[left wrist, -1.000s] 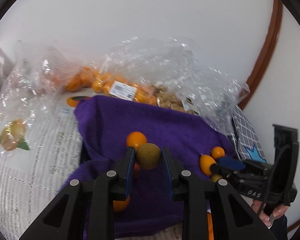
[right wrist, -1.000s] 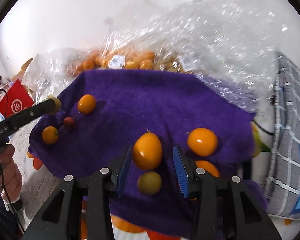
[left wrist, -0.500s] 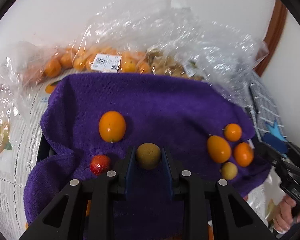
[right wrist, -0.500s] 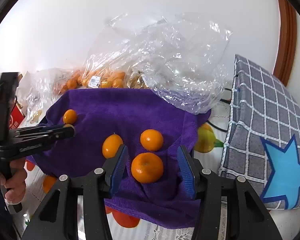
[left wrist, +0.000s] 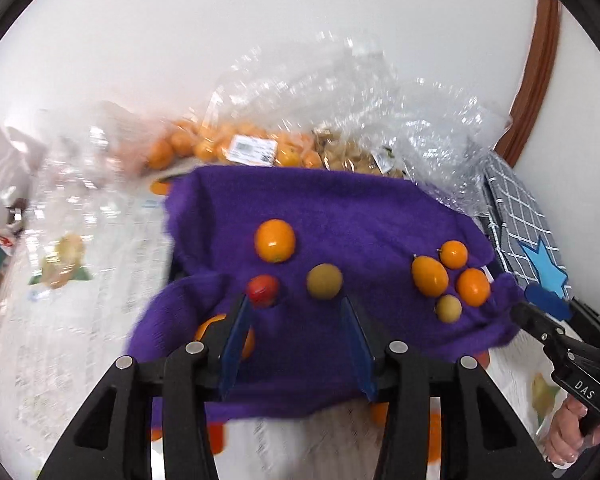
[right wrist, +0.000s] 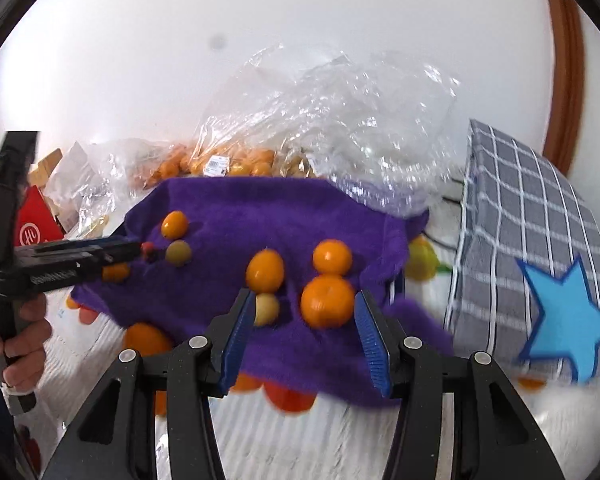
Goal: Organize fruits
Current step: 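Lower the pale fruit onto the towel and open the left gripper, then grasp a stemmed mandarin beside the towel with the right gripper and lift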
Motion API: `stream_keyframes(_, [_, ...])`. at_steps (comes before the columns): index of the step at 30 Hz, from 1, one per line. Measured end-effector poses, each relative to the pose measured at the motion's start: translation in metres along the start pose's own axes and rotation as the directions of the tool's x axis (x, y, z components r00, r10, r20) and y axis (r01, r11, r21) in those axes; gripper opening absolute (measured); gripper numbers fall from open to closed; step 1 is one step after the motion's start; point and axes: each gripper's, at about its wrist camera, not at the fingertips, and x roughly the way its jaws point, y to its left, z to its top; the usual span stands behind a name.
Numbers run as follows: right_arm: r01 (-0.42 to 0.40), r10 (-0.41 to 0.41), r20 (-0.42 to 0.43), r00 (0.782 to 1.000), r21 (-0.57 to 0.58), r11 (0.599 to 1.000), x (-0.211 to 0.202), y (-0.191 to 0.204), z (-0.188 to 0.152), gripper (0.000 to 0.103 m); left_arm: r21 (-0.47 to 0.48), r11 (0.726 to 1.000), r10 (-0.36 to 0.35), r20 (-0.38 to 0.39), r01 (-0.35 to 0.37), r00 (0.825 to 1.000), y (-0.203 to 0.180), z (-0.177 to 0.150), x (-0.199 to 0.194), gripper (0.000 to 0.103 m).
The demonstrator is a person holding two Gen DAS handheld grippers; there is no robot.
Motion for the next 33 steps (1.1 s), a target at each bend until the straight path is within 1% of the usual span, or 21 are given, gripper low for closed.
stream_keyframes(3, [-0.035,0.035,-0.012,0.999,0.031,0.999,-0.012,0.013,-0.017,0.049,-0.016,1.0,-0.003,0.028,0.003,1.0,0.017,-0.019,-0.018,0.045])
stream_keyframes(6, [-0.062,0.063,-0.032,0.998,0.022,0.998,-0.019,0.037,-0.033,0.047,-0.027,1.0,-0.002,0.059,0.004,0.998,0.034,-0.042,-0.029,0.045])
stream_keyframes(7, [-0.068,0.069,-0.036,0.997,0.018,0.998,-0.02,0.043,-0.036,0.047,-0.035,0.999,-0.007,0.059,0.009,0.998,0.039,-0.049,-0.031,0.045])
stream_keyframes(9, [-0.106,0.106,-0.057,0.993,0.006,0.994,-0.021,0.061,-0.046,0.047,-0.057,0.998,-0.028,0.05,0.03,0.998,0.05,-0.063,-0.035,0.045])
stream_keyframes(13, [-0.176,0.175,-0.093,0.98,0.001,0.984,-0.016,0.083,-0.058,0.052,-0.074,0.996,-0.045,0.049,0.048,0.998,0.061,-0.084,-0.042,0.045])
stream_keyframes(16, [-0.157,0.156,-0.119,0.981,-0.003,0.988,-0.007,0.095,-0.061,0.052,-0.078,0.995,-0.053,0.067,0.058,0.996,0.062,-0.091,-0.049,0.045])
stream_keyframes(20, [-0.121,0.117,-0.146,0.982,-0.017,0.992,0.01,0.104,-0.061,0.052,-0.088,0.995,-0.039,0.069,0.045,0.997,0.063,-0.094,-0.051,0.045])
stream_keyframes(23, [-0.099,0.093,-0.186,0.978,-0.021,0.995,0.025,0.106,-0.062,0.052,-0.091,0.995,-0.043,0.076,0.05,0.996,0.064,-0.094,-0.052,0.045])
stream_keyframes(24, [-0.092,0.086,-0.181,0.98,-0.028,0.995,0.025,0.107,-0.061,0.052,-0.092,0.994,-0.046,0.073,0.053,0.996,0.065,-0.094,-0.052,0.045])
stream_keyframes(26, [-0.08,0.074,-0.181,0.981,-0.029,0.996,0.027,0.106,-0.061,0.049,-0.094,0.994,-0.048,0.061,0.053,0.997,0.065,-0.095,-0.049,0.045])
stream_keyframes(28, [-0.097,0.092,-0.171,0.981,-0.023,0.995,0.025,0.105,-0.062,0.043,-0.093,0.994,-0.053,0.051,0.057,0.997,0.064,-0.095,-0.048,0.045])
stream_keyframes(33, [-0.115,0.118,-0.133,0.984,0.031,0.993,0.008,0.087,-0.065,0.043,-0.078,0.994,-0.076,0.043,0.079,0.996,0.061,-0.095,-0.046,0.045])
